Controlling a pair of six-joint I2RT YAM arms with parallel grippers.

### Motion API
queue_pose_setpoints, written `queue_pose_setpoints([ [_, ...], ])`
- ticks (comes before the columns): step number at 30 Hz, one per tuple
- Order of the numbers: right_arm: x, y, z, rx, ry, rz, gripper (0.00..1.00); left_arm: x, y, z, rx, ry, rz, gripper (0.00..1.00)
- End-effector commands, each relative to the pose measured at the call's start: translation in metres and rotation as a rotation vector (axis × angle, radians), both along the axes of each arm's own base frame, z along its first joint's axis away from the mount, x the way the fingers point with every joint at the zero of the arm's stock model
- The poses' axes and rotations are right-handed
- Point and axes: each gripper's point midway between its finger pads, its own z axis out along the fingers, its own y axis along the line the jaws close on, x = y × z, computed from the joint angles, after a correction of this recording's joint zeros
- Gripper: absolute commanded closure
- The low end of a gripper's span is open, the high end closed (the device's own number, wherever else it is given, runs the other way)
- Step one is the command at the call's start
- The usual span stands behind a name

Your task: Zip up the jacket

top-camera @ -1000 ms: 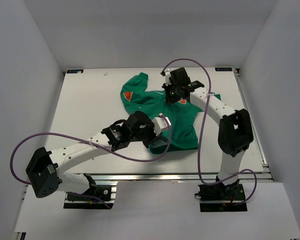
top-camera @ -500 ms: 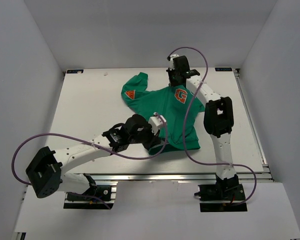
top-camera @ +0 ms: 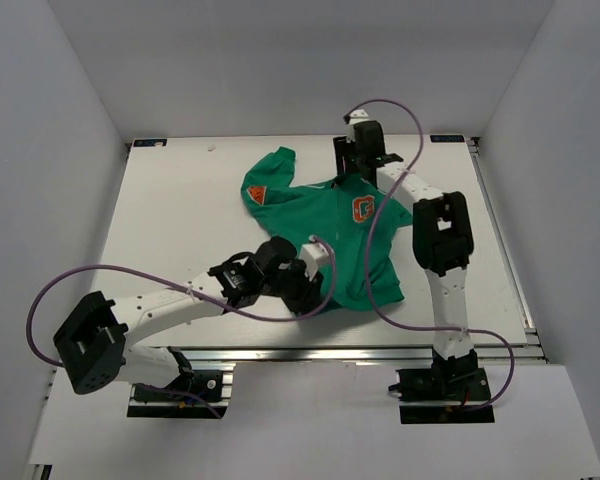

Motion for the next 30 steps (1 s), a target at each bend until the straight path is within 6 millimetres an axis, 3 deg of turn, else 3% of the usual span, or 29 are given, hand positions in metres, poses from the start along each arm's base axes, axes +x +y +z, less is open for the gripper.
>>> queue_pose_setpoints([
  [1, 0.017, -0.043, 0.12, 0.133, -0.316, -0.105, 0.11, -0.064, 0.006, -0.003, 0.025, 0.231, -0.17, 0.56],
  [2, 0.007, -0.044, 0.144, 0.156, -0.344, -0.109, 0.11, -0.063, 0.005, -0.002, 0.034, 0.235, -0.168, 0.29],
  [3, 0.001, -0.046, 0.151, 0.171, -0.343, -0.111, 0.11, -0.065, 0.008, -0.004, 0.053, 0.25, -0.17, 0.09],
  [4, -0.006, -0.048, 0.152, 0.173, -0.326, -0.113, 0.11, -0.066, 0.01, -0.004, 0.064, 0.252, -0.169, 0.03],
  [6, -0.02, -0.053, 0.176, 0.195, -0.33, -0.132, 0.11, -0.066, 0.014, 0.001, 0.07, 0.24, -0.156, 0.02],
  [9, -0.04, -0.065, 0.197, 0.207, -0.311, -0.177, 0.11, -0.062, 0.021, 0.016, 0.045, 0.196, -0.108, 0.02],
  [10, -0.048, -0.07, 0.195, 0.206, -0.287, -0.189, 0.11, -0.055, 0.024, 0.019, 0.05, 0.178, -0.057, 0.02],
  [11, -0.062, -0.077, 0.2, 0.212, -0.274, -0.206, 0.11, -0.045, 0.027, 0.022, 0.058, 0.158, 0.02, 0.02],
  [12, -0.07, -0.083, 0.201, 0.254, -0.253, -0.235, 0.11, -0.016, 0.04, 0.025, 0.105, 0.108, 0.236, 0.02],
  [13, -0.078, -0.089, 0.2, 0.277, -0.233, -0.254, 0.11, 0.001, 0.049, 0.027, 0.132, 0.089, 0.347, 0.02],
  [14, -0.098, -0.096, 0.193, 0.302, -0.187, -0.264, 0.11, 0.017, 0.058, 0.03, 0.16, 0.067, 0.441, 0.02],
  [15, -0.107, -0.111, 0.188, 0.363, -0.147, -0.319, 0.11, 0.038, 0.069, 0.044, 0.171, 0.064, 0.586, 0.02],
  [16, -0.117, -0.118, 0.181, 0.393, -0.111, -0.332, 0.11, 0.069, 0.088, 0.038, 0.198, 0.119, 0.73, 0.02],
  [17, -0.135, -0.129, 0.19, 0.423, -0.12, -0.35, 0.11, 0.084, 0.099, 0.036, 0.194, 0.189, 0.79, 0.02],
  [18, -0.155, -0.147, 0.155, 0.409, -0.03, -0.414, 0.11, 0.098, 0.108, 0.033, 0.176, 0.27, 0.82, 0.02],
  [19, -0.176, -0.161, 0.168, 0.423, -0.072, -0.459, 0.11, 0.117, 0.12, 0.029, 0.117, 0.388, 0.829, 0.02],
  [20, -0.188, -0.173, 0.16, 0.406, -0.081, -0.499, 0.11, 0.128, 0.127, 0.027, 0.105, 0.387, 0.85, 0.02],
  [21, -0.208, -0.185, 0.13, 0.372, -0.046, -0.554, 0.11, 0.155, 0.15, 0.027, 0.126, 0.319, 0.978, 0.02],
  [22, -0.22, -0.199, 0.125, 0.344, -0.068, -0.614, 0.11, 0.167, 0.166, 0.031, 0.145, 0.269, 1.061, 0.02],
  [23, -0.238, -0.206, 0.14, 0.359, -0.127, -0.63, 0.11, 0.178, 0.181, 0.036, 0.164, 0.223, 1.154, 0.02],
  [25, -0.272, -0.214, 0.122, 0.359, -0.104, -0.682, 0.11, 0.195, 0.217, 0.051, 0.13, 0.228, 1.335, 0.02],
  [27, -0.29, -0.218, 0.115, 0.358, -0.086, -0.705, 0.11, 0.209, 0.243, 0.067, 0.011, 0.246, 1.401, 0.02],
  [28, -0.302, -0.219, 0.102, 0.341, -0.048, -0.714, 0.11, 0.21, 0.248, 0.073, -0.036, 0.251, 1.398, 0.02],
  [30, -0.317, -0.224, 0.109, 0.337, -0.074, -0.723, 0.11, 0.205, 0.265, 0.079, -0.091, 0.248, 1.445, 0.02],
])
